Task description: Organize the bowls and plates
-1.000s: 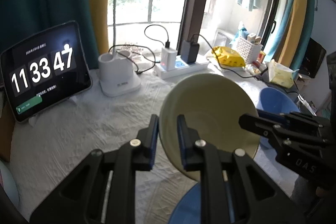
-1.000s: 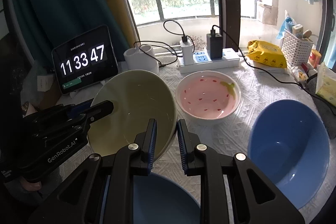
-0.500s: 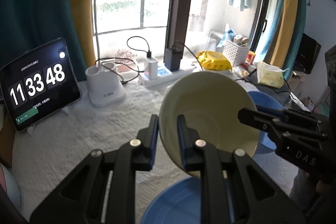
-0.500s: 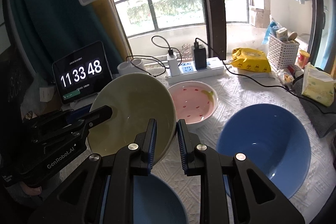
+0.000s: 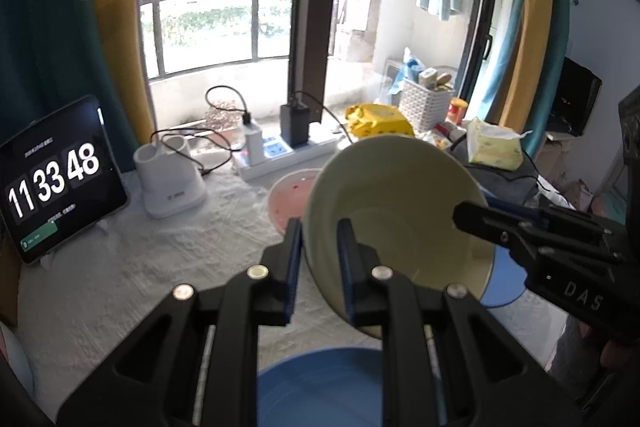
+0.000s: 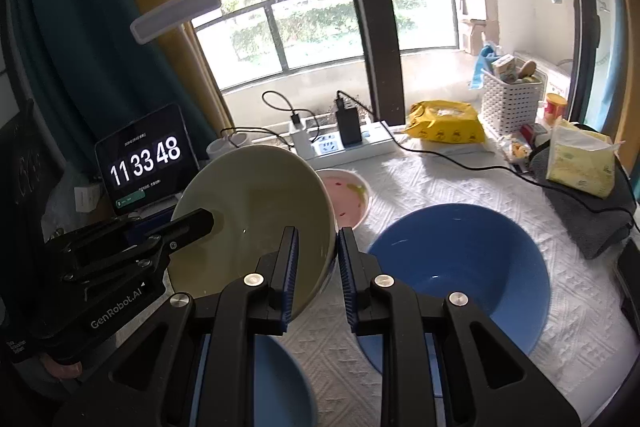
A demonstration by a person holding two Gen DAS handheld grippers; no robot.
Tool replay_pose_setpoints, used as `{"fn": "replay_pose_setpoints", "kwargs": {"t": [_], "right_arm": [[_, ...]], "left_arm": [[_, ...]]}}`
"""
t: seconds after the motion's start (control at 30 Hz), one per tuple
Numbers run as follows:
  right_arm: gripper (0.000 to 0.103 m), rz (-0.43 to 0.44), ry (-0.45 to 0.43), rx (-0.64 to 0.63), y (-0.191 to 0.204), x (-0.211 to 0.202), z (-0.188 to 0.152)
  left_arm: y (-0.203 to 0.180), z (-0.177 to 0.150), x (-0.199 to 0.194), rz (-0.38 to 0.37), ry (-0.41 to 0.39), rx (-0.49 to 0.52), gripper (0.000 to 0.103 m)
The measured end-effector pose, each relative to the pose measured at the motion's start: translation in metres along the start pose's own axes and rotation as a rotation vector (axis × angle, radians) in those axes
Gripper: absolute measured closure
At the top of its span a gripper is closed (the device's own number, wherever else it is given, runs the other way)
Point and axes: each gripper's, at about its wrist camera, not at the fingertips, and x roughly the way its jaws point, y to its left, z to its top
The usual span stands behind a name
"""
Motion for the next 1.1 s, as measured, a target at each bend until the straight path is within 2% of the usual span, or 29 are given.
{"fn": "replay_pose_setpoints", "kwargs": {"t": [0.67,1.1], "right_arm": [[0.081,-0.076,-0.027,0.074,-0.053,-0.027,-0.003],[0.081,-0.126,0.001,0.13,-0.098,-0.035,-0.015]], "left_arm": [[-0.058,0.012,0.018,-0.06,0.017,0.049,0.085],[-0.098,0.01,0.045,-0.119,0.089,0.091,0.085]]}}
